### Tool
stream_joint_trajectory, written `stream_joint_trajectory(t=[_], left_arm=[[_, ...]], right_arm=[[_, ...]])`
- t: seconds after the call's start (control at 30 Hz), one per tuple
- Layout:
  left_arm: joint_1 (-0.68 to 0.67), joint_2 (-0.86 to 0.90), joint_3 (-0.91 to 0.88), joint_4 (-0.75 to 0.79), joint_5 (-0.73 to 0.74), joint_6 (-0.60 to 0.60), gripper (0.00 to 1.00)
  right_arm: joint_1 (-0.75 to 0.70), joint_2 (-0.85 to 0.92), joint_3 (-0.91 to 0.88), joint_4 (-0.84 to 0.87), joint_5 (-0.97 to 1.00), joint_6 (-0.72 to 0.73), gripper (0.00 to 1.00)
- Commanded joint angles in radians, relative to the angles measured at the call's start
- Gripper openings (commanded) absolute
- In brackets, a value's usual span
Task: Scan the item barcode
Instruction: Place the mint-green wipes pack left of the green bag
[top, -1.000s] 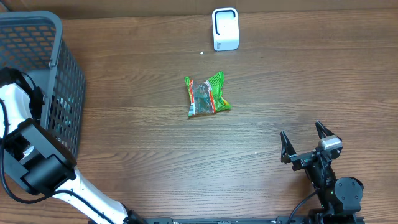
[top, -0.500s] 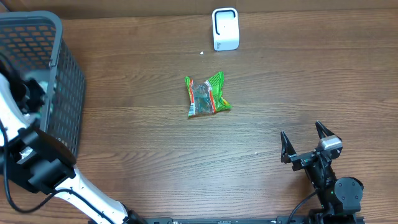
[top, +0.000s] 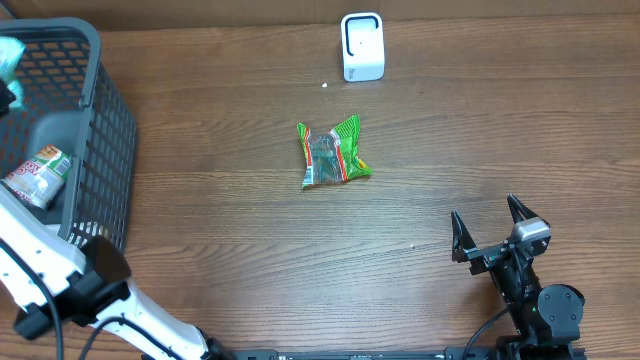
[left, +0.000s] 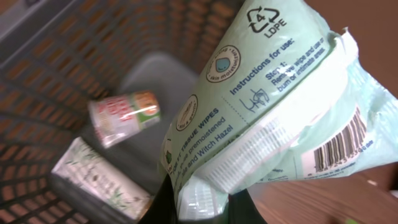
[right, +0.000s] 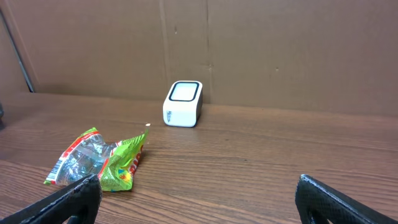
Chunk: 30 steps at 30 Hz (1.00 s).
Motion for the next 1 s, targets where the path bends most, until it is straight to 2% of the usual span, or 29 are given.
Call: stream_joint_trajectory(t=[0.0,0.23,0.4,0.63,0.87,0.97], left_arm=[[-0.083,-0.103,-0.042,-0.001,0.103,-0.014,0.04],[-0.354,-0.192,-0.320,-0.001,0.093,-0.014,0.04],[-0.522,-0.172,-0.566,0.033,-0.036,-0.097,0.04],[-0.652,-0.163,-0.940,0.251,-0.061,-0.190,0.04],[-0.692,-0.163,-1.248,0.513,-0.077,-0.449,0.04],[-0.708,-0.163,-1.349,0.607,-0.039,-0.487,0.04]], right_arm=[[0.005,-0.012,-0.010,0.006,-0.005,0.006,1.00],[0.006,-0.012,-0.010,0.006,-0.005,0.006,1.00],[0.006,-0.012,-0.010,0.006,-0.005,0.006,1.00],[0.006,-0.012,-0.010,0.006,-0.005,0.006,1.00],[0.006,-0.012,-0.010,0.006,-0.005,0.006,1.00],[0.006,-0.012,-0.010,0.006,-0.005,0.006,1.00]])
